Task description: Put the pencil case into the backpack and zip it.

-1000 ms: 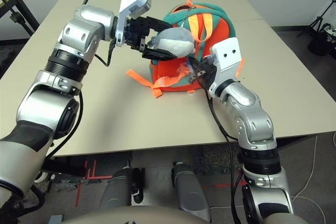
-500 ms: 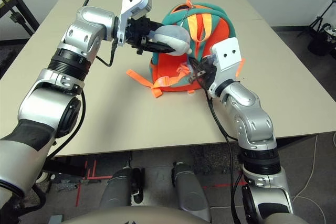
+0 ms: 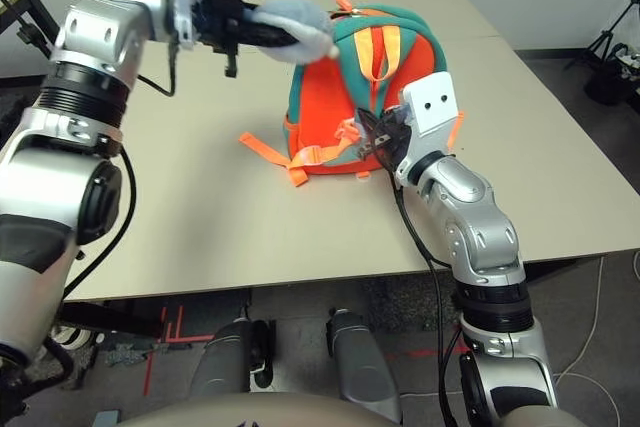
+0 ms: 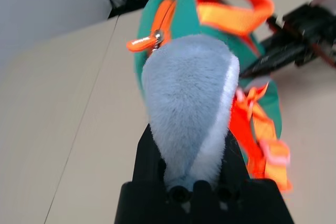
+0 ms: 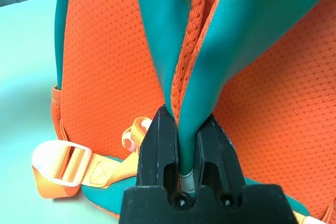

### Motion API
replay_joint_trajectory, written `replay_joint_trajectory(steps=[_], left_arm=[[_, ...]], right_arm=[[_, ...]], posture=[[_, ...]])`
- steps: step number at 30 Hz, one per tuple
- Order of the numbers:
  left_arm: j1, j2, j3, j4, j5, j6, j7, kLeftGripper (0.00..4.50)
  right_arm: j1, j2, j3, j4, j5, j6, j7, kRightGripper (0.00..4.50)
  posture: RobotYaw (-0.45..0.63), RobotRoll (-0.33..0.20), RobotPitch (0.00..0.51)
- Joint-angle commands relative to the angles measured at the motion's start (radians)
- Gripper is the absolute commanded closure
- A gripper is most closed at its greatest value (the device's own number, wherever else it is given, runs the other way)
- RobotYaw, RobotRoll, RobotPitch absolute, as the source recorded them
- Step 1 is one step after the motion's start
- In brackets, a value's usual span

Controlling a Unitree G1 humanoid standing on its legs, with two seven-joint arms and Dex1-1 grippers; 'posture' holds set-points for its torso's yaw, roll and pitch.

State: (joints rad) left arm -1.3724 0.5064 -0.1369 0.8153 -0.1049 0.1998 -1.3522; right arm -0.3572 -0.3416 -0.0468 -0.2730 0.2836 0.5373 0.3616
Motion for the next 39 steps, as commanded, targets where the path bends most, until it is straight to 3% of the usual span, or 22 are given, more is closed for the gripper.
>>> replay_joint_trajectory(steps=[1,10,23,31,39], left_arm=[[0.078,0.034,-0.01,0.003,0.014,0.028,-0.035,4.16],[0.263,0.042,-0.028,0.028,0.043,0.064,-0.026,4.16],[0.349,-0.023,-0.101,0.184,0.114,0.036,-0.05,4.16],[0.35,-0.087,-0.156,0.284,0.183,-0.049,-0.013,4.16],[0.293,-0.103,-0.098,0.322,0.16,-0.063,0.01,4.16]], right_arm=[[0.001,0.003,0.019,0.024,-0.013,0.001,0.003,4.41],[-0.006,0.004,0.025,0.038,-0.014,-0.007,0.009,4.41],[-0.008,0.001,0.022,0.042,-0.023,-0.013,0.015,4.41],[-0.015,0.001,0.027,0.048,-0.025,-0.016,0.016,4.41],[-0.01,-0.004,0.022,0.034,-0.023,-0.009,0.015,4.41]], posture=[[-0.23,0.0,0.095],[-0.22,0.0,0.093],[-0.24,0.0,0.082],[-0.24,0.0,0.076],[-0.25,0.0,0.074]])
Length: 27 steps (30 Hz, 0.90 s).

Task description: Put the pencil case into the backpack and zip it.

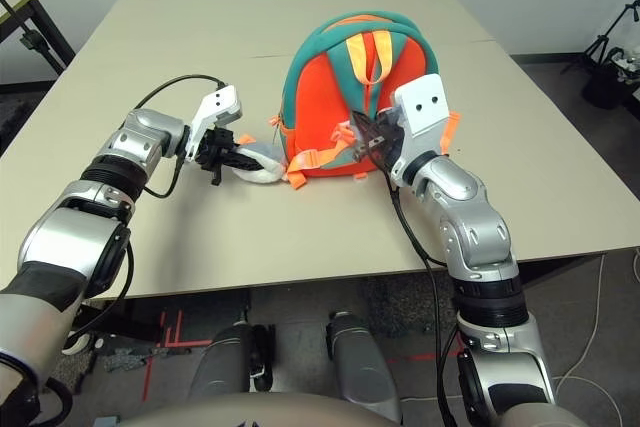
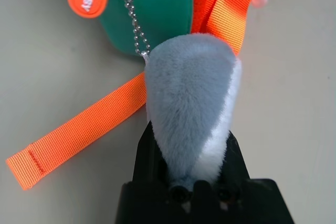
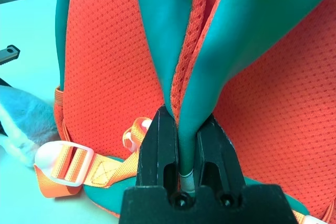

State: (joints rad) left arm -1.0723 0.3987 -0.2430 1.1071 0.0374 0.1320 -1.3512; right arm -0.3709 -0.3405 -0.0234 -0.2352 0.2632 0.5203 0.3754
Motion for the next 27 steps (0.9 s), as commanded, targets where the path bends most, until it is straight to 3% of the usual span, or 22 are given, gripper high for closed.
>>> replay_joint_trajectory(steps=[1,6,10,17,22,27], left_arm=[[-0.014,0.008,0.018,0.03,0.012,0.007,0.012,4.16],[-0.042,0.022,0.075,0.014,-0.018,0.043,0.018,4.16],[-0.047,0.04,0.111,-0.028,-0.04,0.091,-0.004,2.7],[-0.006,0.082,0.145,-0.179,-0.094,0.219,-0.047,0.0],[0.041,0.11,0.151,-0.299,-0.12,0.296,-0.043,0.0],[0.08,0.136,0.156,-0.376,-0.143,0.345,-0.03,0.0]], right_arm=[[0.004,-0.005,-0.002,-0.003,-0.003,0.008,0.001,4.41],[0.0,-0.004,0.0,0.002,-0.001,0.008,0.004,4.41],[-0.009,-0.011,0.005,0.006,0.006,0.025,0.016,4.41],[-0.036,-0.072,-0.063,-0.052,0.151,0.201,0.102,1.86],[-0.071,-0.181,-0.15,-0.08,0.302,0.375,0.179,0.05],[-0.092,-0.34,-0.213,-0.073,0.418,0.511,0.273,0.05]], posture=[[-0.25,0.0,0.074],[-0.24,0.0,0.075],[-0.23,0.0,0.079],[-0.23,0.0,0.09],[-0.23,0.0,0.096],[-0.23,0.0,0.098]])
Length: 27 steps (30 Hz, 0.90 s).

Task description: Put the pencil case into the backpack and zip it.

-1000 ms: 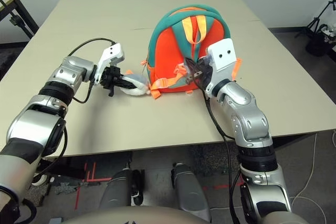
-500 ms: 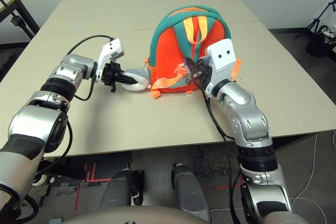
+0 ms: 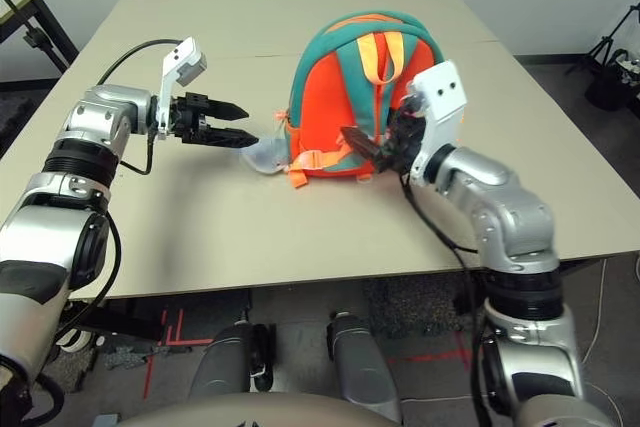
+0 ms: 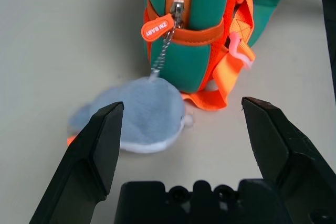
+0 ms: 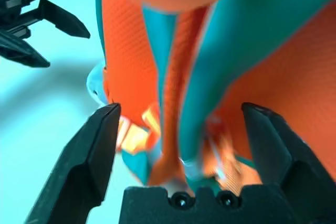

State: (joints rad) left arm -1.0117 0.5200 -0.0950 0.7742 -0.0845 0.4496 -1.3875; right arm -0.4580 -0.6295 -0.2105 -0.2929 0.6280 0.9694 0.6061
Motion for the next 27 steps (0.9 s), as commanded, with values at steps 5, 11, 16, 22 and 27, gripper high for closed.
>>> replay_joint_trajectory(steps=[5,11,16,22,27], left_arm=[[0.054,0.035,0.034,-0.107,-0.053,0.076,0.032,0.0],[0.129,0.058,0.134,-0.199,-0.133,0.144,0.125,0.0],[0.221,0.046,0.255,-0.241,-0.193,0.121,0.274,0.0],[0.304,-0.033,0.426,-0.225,-0.258,-0.071,0.503,0.0],[0.414,-0.068,0.499,-0.242,-0.277,-0.17,0.636,0.0]], right_arm=[[0.029,-0.139,-0.088,0.033,0.06,0.064,0.06,0.05],[0.087,-0.103,-0.186,0.139,-0.047,-0.07,-0.08,0.05],[0.117,-0.005,-0.25,0.221,-0.126,-0.226,-0.213,0.05],[0.131,0.072,-0.276,0.354,-0.195,-0.439,-0.281,0.05],[0.138,0.107,-0.275,0.481,-0.231,-0.598,-0.283,0.05]], posture=[[-0.23,0.0,0.1],[-0.23,0.0,0.104],[-0.21,0.0,0.116],[-0.19,0.0,0.126],[-0.17,0.0,0.132]])
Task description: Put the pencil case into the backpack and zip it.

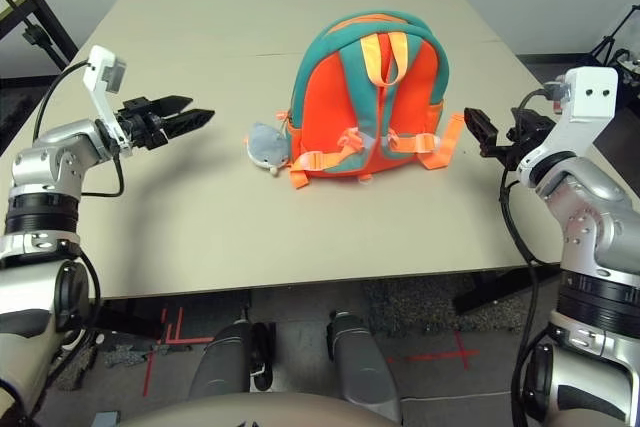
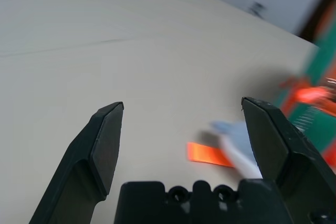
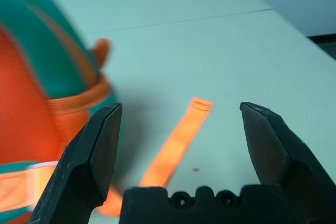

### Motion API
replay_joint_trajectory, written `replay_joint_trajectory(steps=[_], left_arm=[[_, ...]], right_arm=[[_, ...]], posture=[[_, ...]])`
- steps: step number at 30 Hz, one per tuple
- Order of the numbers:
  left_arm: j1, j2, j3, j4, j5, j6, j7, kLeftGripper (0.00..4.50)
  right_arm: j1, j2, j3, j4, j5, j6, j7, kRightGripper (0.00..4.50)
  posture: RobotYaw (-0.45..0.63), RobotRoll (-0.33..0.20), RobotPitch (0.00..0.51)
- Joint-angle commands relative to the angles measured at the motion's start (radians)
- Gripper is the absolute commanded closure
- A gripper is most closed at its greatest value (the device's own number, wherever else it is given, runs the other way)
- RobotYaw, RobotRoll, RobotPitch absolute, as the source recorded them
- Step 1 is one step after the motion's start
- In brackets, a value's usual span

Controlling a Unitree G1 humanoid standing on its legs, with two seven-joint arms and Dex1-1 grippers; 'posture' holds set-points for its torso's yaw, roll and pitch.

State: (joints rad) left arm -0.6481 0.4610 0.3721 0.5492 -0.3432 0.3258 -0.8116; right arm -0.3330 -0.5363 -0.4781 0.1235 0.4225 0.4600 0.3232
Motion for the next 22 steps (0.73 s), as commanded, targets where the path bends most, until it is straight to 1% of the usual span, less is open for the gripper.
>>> replay_joint_trajectory(steps=[1,4,12,16,22], left_arm=[[0.066,-0.008,0.041,-0.008,-0.023,-0.063,0.071,0.0],[0.089,-0.002,0.065,0.038,-0.025,-0.135,0.11,0.0],[0.117,0.017,0.103,0.08,-0.031,-0.232,0.19,0.0],[0.132,0.03,0.109,0.088,-0.032,-0.256,0.207,0.0],[0.177,0.033,0.111,0.04,-0.051,-0.244,0.219,0.0]], right_arm=[[0.014,0.02,-0.005,0.087,-0.037,-0.122,-0.002,0.05],[0.007,0.034,0.004,0.142,-0.059,-0.204,-0.004,0.05],[-0.017,0.056,0.033,0.27,-0.092,-0.335,0.008,0.05],[-0.022,0.056,0.042,0.301,-0.09,-0.365,0.015,0.05],[-0.059,0.049,0.044,0.356,-0.092,-0.403,0.026,0.05]], posture=[[-0.16,0.0,0.133],[-0.15,0.0,0.136],[-0.11,0.0,0.151],[-0.09,0.0,0.158],[-0.07,0.0,0.161]])
